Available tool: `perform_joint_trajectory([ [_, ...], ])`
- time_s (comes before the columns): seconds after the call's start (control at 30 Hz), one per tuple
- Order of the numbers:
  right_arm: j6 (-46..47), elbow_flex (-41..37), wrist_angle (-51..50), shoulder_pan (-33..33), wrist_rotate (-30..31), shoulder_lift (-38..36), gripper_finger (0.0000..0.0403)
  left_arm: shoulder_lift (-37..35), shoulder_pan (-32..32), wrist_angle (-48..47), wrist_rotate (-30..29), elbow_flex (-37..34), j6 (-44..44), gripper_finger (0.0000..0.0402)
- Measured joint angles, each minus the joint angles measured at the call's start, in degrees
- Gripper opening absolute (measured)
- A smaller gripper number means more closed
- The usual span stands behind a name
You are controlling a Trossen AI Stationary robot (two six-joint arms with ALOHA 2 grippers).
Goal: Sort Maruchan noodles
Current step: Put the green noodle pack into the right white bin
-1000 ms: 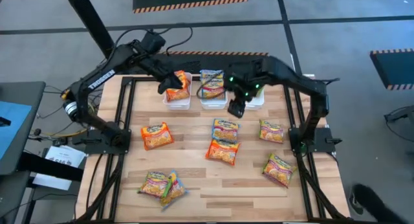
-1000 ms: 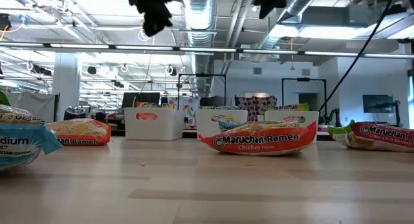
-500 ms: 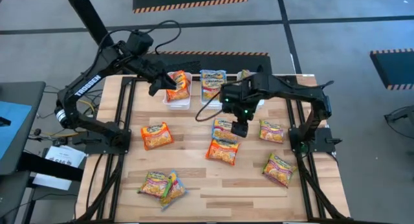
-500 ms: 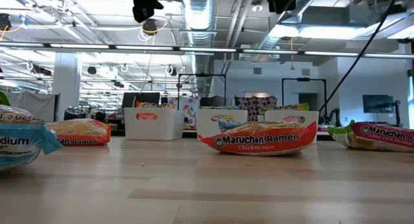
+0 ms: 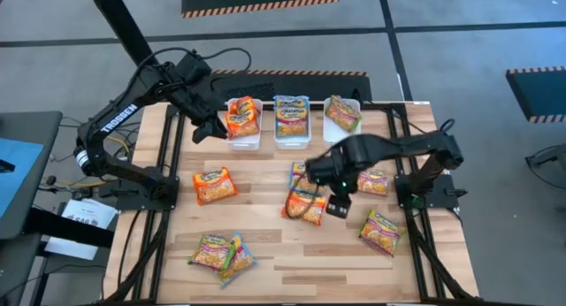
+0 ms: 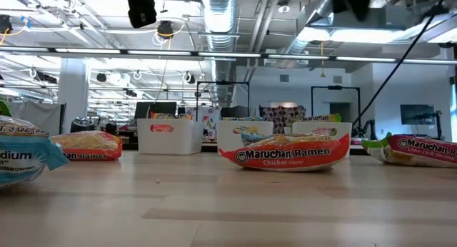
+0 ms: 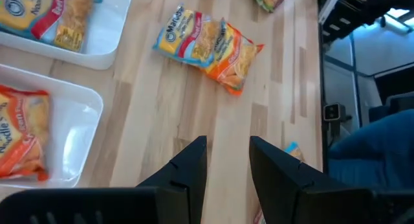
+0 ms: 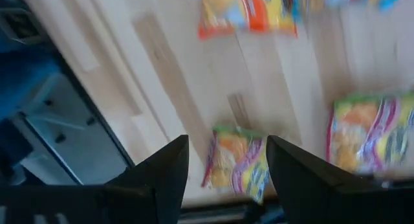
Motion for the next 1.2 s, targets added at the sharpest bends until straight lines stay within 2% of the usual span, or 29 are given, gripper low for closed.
perform_joint_trajectory([
  [0.53, 27.03, -21.94, 1.88, 12.16, 2.95, -9.49, 0.0232, 0.02, -0.02, -0.23, -0.07, 0.00, -0.94, 0.0100],
  [0.93, 40.79, -34.65, 9.55, 21.97, 1.28, -14.06, 0.0232, 0.04, -0.02, -0.23, -0.08, -0.02, -2.34, 0.0100],
  [1.2, 46.51, -43.71, 21.22, 26.44, -1.37, -14.61, 0.0232, 0.04, -0.02, -0.23, -0.11, -0.02, -3.02, 0.0100],
])
